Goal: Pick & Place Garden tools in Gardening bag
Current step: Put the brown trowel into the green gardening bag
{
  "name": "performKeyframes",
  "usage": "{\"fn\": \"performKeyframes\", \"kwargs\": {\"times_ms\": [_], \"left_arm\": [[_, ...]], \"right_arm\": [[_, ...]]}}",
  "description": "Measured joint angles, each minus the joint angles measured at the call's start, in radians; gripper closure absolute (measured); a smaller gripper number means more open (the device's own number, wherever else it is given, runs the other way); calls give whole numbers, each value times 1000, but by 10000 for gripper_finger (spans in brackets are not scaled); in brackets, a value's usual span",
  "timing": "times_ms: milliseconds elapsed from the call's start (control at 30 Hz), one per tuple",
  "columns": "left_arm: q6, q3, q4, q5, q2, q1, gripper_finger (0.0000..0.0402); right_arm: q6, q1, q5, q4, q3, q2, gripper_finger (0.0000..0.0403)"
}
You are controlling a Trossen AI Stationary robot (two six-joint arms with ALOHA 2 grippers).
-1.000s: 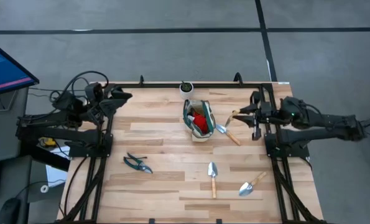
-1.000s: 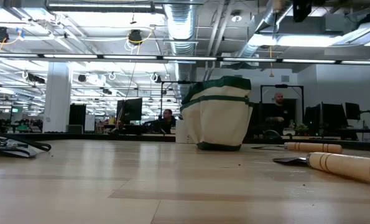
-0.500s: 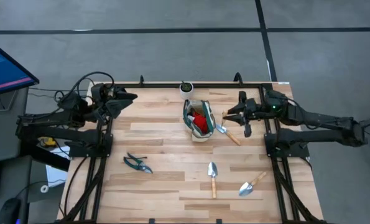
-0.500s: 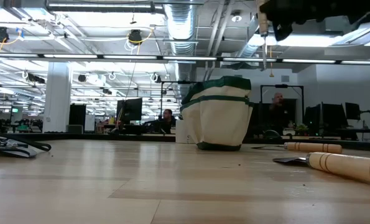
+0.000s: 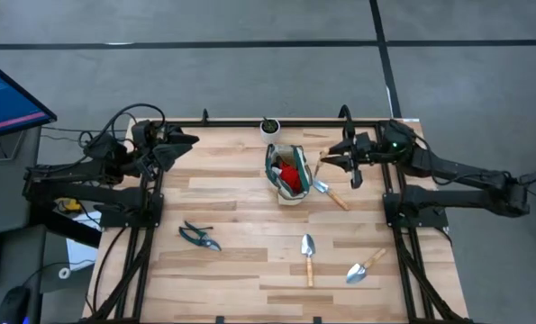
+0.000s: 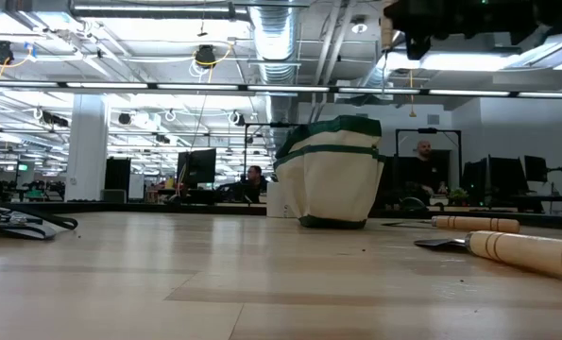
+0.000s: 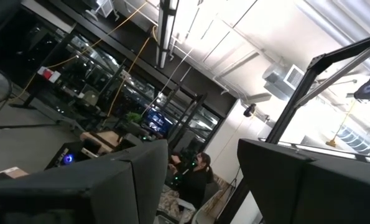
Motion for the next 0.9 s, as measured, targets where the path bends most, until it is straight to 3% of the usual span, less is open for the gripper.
{"fn": "performKeyframes", "kwargs": {"times_ms": [267,900], "left_arm": [[0,0,1,0,0,0,215],[7,0,2,0,0,0,215]], "right_arm": [[28,-77,-128,124,0,88,339],[53,-194,-262,147,0,126,339]]}}
